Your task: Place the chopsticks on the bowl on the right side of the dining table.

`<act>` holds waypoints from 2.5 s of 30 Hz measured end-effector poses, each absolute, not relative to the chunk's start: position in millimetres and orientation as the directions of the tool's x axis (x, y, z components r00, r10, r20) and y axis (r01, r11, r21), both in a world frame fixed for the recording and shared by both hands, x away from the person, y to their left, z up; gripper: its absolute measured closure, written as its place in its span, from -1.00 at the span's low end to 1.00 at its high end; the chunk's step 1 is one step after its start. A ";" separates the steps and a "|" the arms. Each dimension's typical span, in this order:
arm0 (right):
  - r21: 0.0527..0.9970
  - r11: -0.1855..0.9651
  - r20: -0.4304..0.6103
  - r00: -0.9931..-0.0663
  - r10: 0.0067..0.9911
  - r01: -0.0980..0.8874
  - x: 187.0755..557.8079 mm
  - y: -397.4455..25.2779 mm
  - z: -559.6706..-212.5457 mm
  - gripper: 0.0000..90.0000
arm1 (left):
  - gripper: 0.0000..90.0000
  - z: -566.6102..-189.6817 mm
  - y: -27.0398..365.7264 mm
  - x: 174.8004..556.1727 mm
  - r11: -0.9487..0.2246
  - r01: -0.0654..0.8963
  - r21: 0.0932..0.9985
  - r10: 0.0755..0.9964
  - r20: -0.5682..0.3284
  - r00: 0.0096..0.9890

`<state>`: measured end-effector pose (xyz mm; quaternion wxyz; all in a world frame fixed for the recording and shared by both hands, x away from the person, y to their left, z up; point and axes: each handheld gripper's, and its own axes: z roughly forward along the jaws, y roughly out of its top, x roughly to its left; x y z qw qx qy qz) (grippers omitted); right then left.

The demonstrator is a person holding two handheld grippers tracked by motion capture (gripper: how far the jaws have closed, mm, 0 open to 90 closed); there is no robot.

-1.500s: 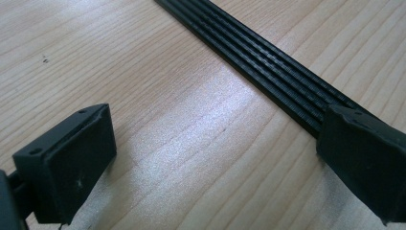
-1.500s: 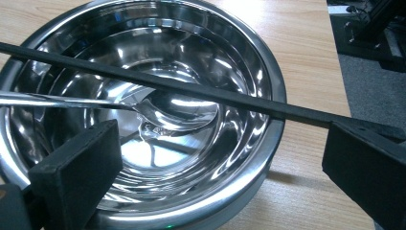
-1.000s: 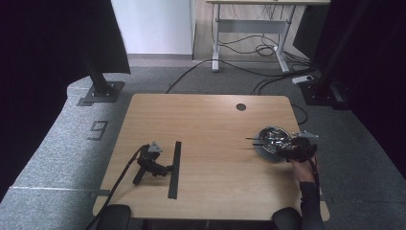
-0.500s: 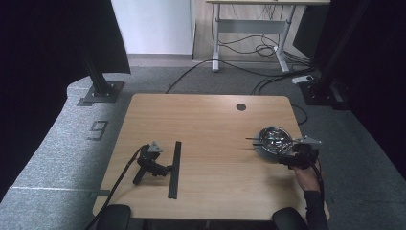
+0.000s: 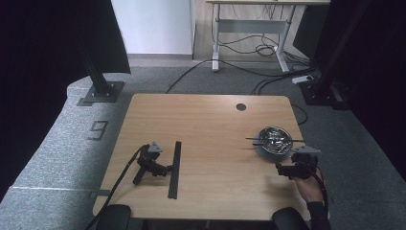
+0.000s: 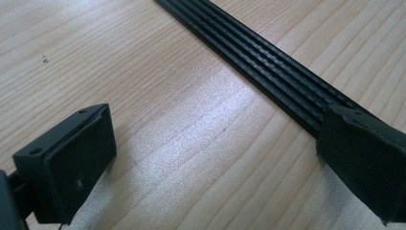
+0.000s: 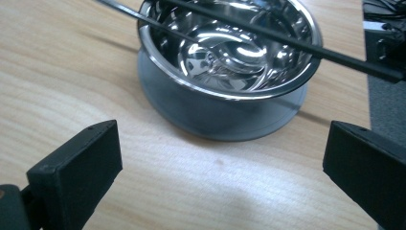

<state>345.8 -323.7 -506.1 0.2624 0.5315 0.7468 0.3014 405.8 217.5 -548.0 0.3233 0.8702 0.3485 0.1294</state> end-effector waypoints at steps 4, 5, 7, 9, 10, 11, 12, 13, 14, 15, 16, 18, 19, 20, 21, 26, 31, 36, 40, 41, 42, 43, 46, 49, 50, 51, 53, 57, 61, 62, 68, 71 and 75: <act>0.729 0.255 -0.055 -0.318 0.946 0.635 341.3 -320.5 -507.7 -1.00 | -1.00 -548.0 217.5 405.8 -0.548 0.523 0.653 0.690 0.000 0.724; 0.729 0.259 -0.049 -0.329 0.943 0.634 340.0 -318.8 -507.9 -1.00 | -1.00 -548.0 217.5 405.8 -0.548 0.523 0.653 0.690 0.000 0.724; 0.728 0.266 -0.044 -0.345 0.938 0.631 338.6 -315.7 -508.4 -1.00 | -1.00 -548.0 217.5 405.8 -0.548 0.523 0.653 0.690 0.000 0.724; 0.730 0.276 -0.043 -0.362 0.931 0.625 337.3 -311.8 -508.5 -1.00 | -1.00 -548.0 217.5 405.8 -0.548 0.523 0.653 0.690 0.000 0.724; 0.729 0.279 -0.040 -0.369 0.929 0.625 336.8 -309.7 -508.4 -1.00 | -1.00 -548.0 217.5 405.8 -0.548 0.523 0.653 0.690 0.000 0.724; 0.729 0.285 -0.038 -0.379 0.925 0.622 336.4 -307.3 -508.3 -1.00 | -1.00 -547.9 217.5 405.8 -0.548 0.523 0.653 0.690 0.000 0.724; 0.730 0.289 -0.038 -0.385 0.922 0.620 336.2 -305.3 -508.2 -1.00 | -1.00 -548.0 217.5 405.8 -0.548 0.523 0.653 0.690 0.000 0.724; 0.729 0.290 -0.035 -0.390 0.920 0.619 336.2 -303.8 -508.2 -1.00 | -1.00 -548.0 217.5 405.8 -0.548 0.523 0.653 0.690 0.000 0.723; 0.728 0.293 -0.033 -0.396 0.918 0.619 336.2 -302.0 -508.2 -1.00 | -1.00 -548.0 217.5 405.8 -0.548 0.523 0.653 0.690 0.000 0.724; 0.726 0.293 -0.025 -0.402 0.915 0.623 336.4 -300.0 -508.2 -1.00 | -1.00 -547.9 217.5 405.8 -0.548 0.523 0.653 0.690 0.000 0.724; 0.724 0.296 -0.021 -0.409 0.912 0.623 336.8 -298.1 -508.5 -1.00 | -1.00 -547.9 217.5 405.8 -0.548 0.523 0.653 0.690 0.000 0.724; 0.721 0.304 -0.021 -0.419 0.908 0.622 337.5 -294.1 -509.1 -1.00 | -1.00 -547.9 217.5 405.8 -0.548 0.523 0.653 0.690 0.000 0.723; 0.720 0.311 -0.024 -0.426 0.905 0.620 337.9 -292.2 -509.4 -1.00 | -1.00 -548.0 217.5 405.8 -0.548 0.523 0.653 0.690 0.000 0.724; 0.720 0.316 -0.025 -0.432 0.901 0.618 338.2 -290.1 -509.6 -1.00 | -1.00 -548.0 217.5 405.8 -0.548 0.523 0.653 0.690 0.000 0.724; 0.721 0.323 -0.024 -0.443 0.896 0.613 338.9 -287.7 -509.7 -1.00 | -1.00 -548.0 217.5 405.8 -0.548 0.523 0.653 0.690 0.000 0.724; 0.715 0.342 -0.018 -0.473 0.881 0.610 342.9 -276.7 -508.9 -1.00 | -1.00 -548.0 217.5 405.8 -0.548 0.523 0.653 0.690 0.000 0.724; 0.707 0.359 -0.008 -0.500 0.866 0.610 347.6 -264.0 -508.3 -1.00 | -1.00 -548.0 217.5 405.8 -0.548 0.523 0.653 0.690 0.000 0.724; 0.698 0.365 0.011 -0.519 0.855 0.616 351.7 -253.4 -507.6 -1.00 | -1.00 -547.9 217.5 405.8 -0.548 0.523 0.653 0.690 0.000 0.724; 0.695 0.374 0.018 -0.535 0.845 0.614 355.5 -243.6 -507.6 -1.00 | -1.00 -548.0 217.5 405.8 -0.548 0.523 0.653 0.690 0.000 0.724; 0.696 0.377 0.019 -0.541 0.840 0.611 356.7 -240.1 -507.7 -1.00 | -1.00 -548.0 217.5 405.8 -0.548 0.523 0.653 0.690 0.000 0.724; 0.697 0.379 0.022 -0.546 0.837 0.609 357.5 -238.2 -507.8 -1.00 | -1.00 -548.0 217.5 405.8 -0.548 0.523 0.653 0.690 0.000 0.723; 0.698 0.380 0.025 -0.551 0.834 0.607 358.7 -235.6 -508.1 -1.00 | -1.00 -548.0 217.5 405.8 -0.548 0.523 0.653 0.690 0.000 0.724; 0.697 0.388 0.028 -0.563 0.826 0.603 362.7 -227.3 -509.0 -1.00 | -1.00 -548.0 217.5 405.8 -0.548 0.523 0.653 0.690 0.000 0.723; 0.694 0.400 0.027 -0.577 0.817 0.599 366.0 -219.6 -510.0 -1.00 | -1.00 -548.0 217.5 405.8 -0.548 0.523 0.653 0.690 0.000 0.724; 0.693 0.403 0.028 -0.581 0.814 0.598 367.1 -217.3 -510.3 -1.00 | -1.00 -548.0 217.5 405.8 -0.548 0.523 0.653 0.690 0.000 0.723; 0.693 0.403 0.030 -0.583 0.812 0.597 368.2 -215.2 -510.5 -1.00 | -1.00 -548.0 217.5 405.8 -0.548 0.523 0.653 0.690 0.000 0.724; 0.694 0.405 0.034 -0.589 0.808 0.596 370.7 -211.0 -510.8 -1.00 | -1.00 -548.0 217.5 405.8 -0.548 0.523 0.653 0.690 0.000 0.724; 0.690 0.412 0.034 -0.596 0.802 0.595 374.9 -204.3 -510.4 -1.00 | -1.00 -548.0 217.5 405.9 -0.548 0.523 0.653 0.690 0.000 0.724; 0.690 0.419 0.034 -0.604 0.796 0.591 380.1 -196.7 -509.0 -1.00 | -1.00 -548.0 217.5 405.8 -0.548 0.523 0.653 0.690 0.000 0.723; 0.688 0.419 0.036 -0.605 0.796 0.592 381.4 -194.5 -508.7 -1.00 | -1.00 -548.0 217.5 405.8 -0.548 0.523 0.653 0.690 0.000 0.723; 0.682 0.436 0.041 -0.626 0.778 0.587 389.1 -179.3 -508.0 -1.00 | -1.00 -548.0 217.5 405.8 -0.547 0.524 0.653 0.691 -0.002 0.723; 0.679 0.448 0.037 -0.637 0.770 0.582 393.0 -170.4 -507.6 -1.00 | -1.00 -547.9 217.6 405.9 -0.549 0.523 0.652 0.690 0.000 0.724; 0.676 0.456 0.039 -0.646 0.762 0.579 399.0 -158.3 -506.9 -1.00 | -1.00 -547.9 217.6 405.9 -0.548 0.523 0.653 0.690 0.000 0.724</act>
